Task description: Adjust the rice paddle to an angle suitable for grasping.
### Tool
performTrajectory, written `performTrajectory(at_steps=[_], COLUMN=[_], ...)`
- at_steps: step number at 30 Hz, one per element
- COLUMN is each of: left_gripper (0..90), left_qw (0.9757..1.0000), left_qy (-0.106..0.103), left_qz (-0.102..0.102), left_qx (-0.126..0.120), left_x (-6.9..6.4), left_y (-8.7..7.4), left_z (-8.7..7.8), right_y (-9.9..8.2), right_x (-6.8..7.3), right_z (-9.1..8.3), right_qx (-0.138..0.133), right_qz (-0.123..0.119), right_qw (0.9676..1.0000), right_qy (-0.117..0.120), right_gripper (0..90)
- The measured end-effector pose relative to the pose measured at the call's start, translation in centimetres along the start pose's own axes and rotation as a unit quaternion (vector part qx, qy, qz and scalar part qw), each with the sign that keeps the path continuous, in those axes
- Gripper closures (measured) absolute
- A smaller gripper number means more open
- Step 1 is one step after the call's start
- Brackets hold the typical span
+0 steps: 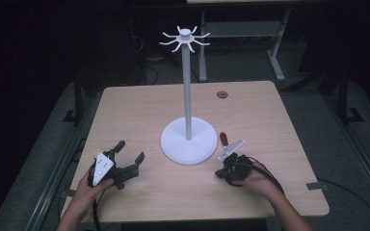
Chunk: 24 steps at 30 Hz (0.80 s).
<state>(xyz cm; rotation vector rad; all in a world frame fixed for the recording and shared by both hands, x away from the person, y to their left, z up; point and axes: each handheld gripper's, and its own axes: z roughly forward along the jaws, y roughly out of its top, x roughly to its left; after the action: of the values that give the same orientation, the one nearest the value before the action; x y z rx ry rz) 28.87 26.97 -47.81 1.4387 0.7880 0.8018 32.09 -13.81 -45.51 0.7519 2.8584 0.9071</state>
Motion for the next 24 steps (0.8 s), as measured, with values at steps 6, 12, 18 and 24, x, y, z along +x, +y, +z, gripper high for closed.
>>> performTrajectory(at_steps=[6,12,18,24], left_gripper=[13.0,13.0,13.0,13.0], left_qw=[1.0,1.0,1.0,1.0], left_qy=[0.0,0.0,0.001,0.002], left_qz=[0.003,0.005,0.004,0.005], left_qx=[0.001,0.003,0.002,0.002], left_x=[0.1,0.1,0.1,0.0], left_y=[0.0,0.0,0.0,0.0], left_z=[0.0,0.0,0.0,0.0], right_y=[-1.1,-2.3,-3.6,-5.0], right_x=[-0.4,-1.1,-2.0,-3.0], right_z=[-0.8,-1.8,-2.8,-3.8], right_qx=[-0.001,0.002,-0.001,-0.002], right_qz=[0.025,0.038,0.056,0.073], right_qw=[0.9997,0.9991,0.9978,0.9961], right_qy=[-0.005,-0.019,-0.034,-0.049], right_gripper=[89.7,89.7,89.7,89.7])
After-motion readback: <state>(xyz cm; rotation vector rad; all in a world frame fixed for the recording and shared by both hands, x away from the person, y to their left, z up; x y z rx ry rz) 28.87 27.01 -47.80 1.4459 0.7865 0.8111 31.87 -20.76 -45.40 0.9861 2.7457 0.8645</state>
